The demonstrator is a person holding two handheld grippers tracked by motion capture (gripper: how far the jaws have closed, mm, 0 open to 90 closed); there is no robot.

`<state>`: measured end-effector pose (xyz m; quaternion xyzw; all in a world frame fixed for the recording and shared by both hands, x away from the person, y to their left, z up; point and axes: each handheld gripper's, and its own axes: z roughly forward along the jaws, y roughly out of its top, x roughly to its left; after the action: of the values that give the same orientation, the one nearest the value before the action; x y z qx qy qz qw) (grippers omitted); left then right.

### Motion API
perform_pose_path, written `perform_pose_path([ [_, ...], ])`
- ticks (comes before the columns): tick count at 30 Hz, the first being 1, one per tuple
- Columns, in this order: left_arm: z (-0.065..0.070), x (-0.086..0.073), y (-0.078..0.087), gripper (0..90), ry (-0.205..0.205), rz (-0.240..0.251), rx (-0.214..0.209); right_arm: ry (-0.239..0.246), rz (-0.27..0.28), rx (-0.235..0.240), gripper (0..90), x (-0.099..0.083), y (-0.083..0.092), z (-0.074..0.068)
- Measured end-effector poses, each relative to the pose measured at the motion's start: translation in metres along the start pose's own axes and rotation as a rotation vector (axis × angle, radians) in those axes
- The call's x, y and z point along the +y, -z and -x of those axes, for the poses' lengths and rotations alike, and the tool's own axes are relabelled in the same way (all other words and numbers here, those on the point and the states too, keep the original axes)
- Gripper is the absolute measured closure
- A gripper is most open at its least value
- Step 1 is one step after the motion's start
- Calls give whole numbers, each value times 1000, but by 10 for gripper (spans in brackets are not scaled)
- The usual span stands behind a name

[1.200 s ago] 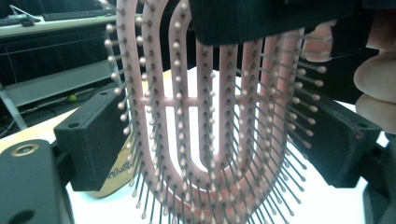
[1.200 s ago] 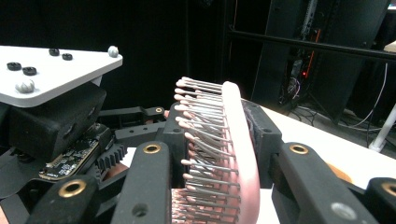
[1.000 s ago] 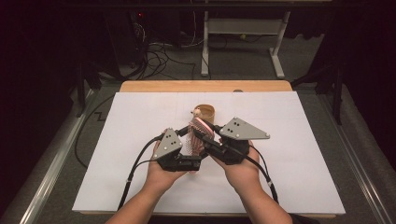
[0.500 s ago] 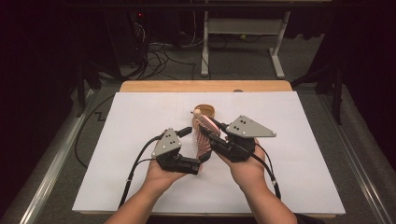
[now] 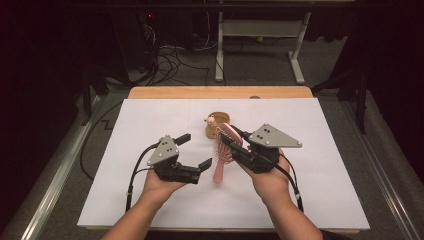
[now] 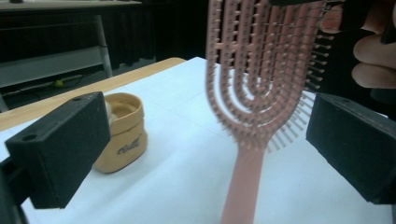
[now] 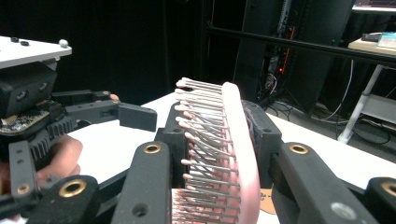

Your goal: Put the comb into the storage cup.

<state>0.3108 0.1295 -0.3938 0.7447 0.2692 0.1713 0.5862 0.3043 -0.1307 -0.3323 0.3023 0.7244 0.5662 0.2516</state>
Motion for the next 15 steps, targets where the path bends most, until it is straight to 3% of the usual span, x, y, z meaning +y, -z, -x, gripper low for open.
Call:
perform_pose_path([
  [8,-16,-12,19,0,0,5,35,1,4,-14,680,-1,4,4],
  [15,-28,-25,37,0,14,-24,72,5,4,-29,680,-1,8,8],
])
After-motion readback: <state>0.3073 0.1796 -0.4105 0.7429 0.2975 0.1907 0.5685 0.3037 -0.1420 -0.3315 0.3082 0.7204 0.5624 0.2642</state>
